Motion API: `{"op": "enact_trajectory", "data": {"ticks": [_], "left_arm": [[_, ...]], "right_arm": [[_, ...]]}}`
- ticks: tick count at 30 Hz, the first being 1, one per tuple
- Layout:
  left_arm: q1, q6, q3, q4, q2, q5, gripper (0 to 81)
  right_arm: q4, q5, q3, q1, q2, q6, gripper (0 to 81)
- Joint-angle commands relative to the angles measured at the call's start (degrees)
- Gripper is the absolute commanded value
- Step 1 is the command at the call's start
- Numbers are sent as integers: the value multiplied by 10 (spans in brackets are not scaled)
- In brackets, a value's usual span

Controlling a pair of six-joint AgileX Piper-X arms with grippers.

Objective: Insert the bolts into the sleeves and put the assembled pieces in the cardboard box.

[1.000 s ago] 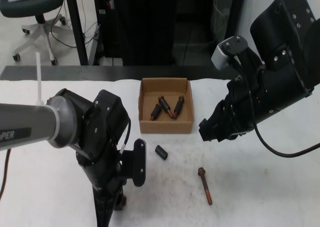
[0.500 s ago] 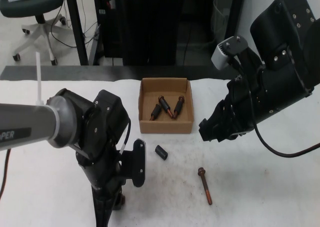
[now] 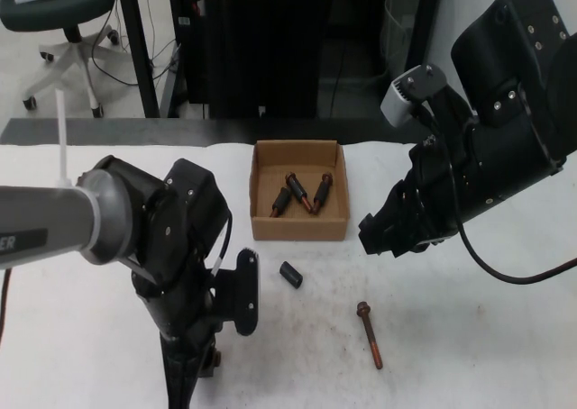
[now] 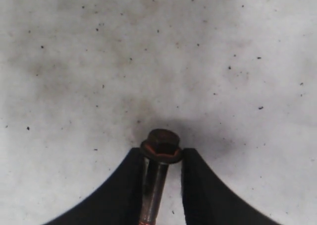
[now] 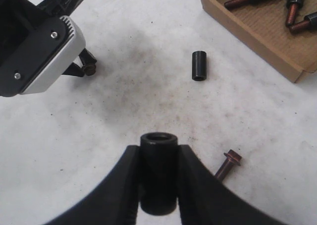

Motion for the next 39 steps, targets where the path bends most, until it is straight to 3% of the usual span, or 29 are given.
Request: {"op": "enact_trajectory", "data": {"ticks": [1,11,20,22,25,29,32,37,39], "left_arm": [[1,2,0,6,-13,9,243],[1,2,0,38,-13,43,243],[1,2,0,38,-13,32,242],[1,3,0,34,-13,32,187],[1,5,0,34,-13,32,11],[1,2,0,39,-13,32,6],[1,-9,0,45,-13,37,118],[1,-49,0,45,-13,34,513],[1,-64,0,43,-13,20,557]], "right_arm": [[-2,-9,-1,0,-2,-5,8],[-2,-9,-1,0,-2,-5,8],[-2,-9,-1,0,-2,-5,8],[-2,-9,-1,0,-2,-5,8],[-2,-9,-1,0,-2,-5,8],[-2,-9,-1,0,-2,-5,8],[-2,-9,-1,0,-2,-5,8],[-2,-9,-1,0,-2,-5,8],[-2,-9,-1,0,-2,-7,8]]}}
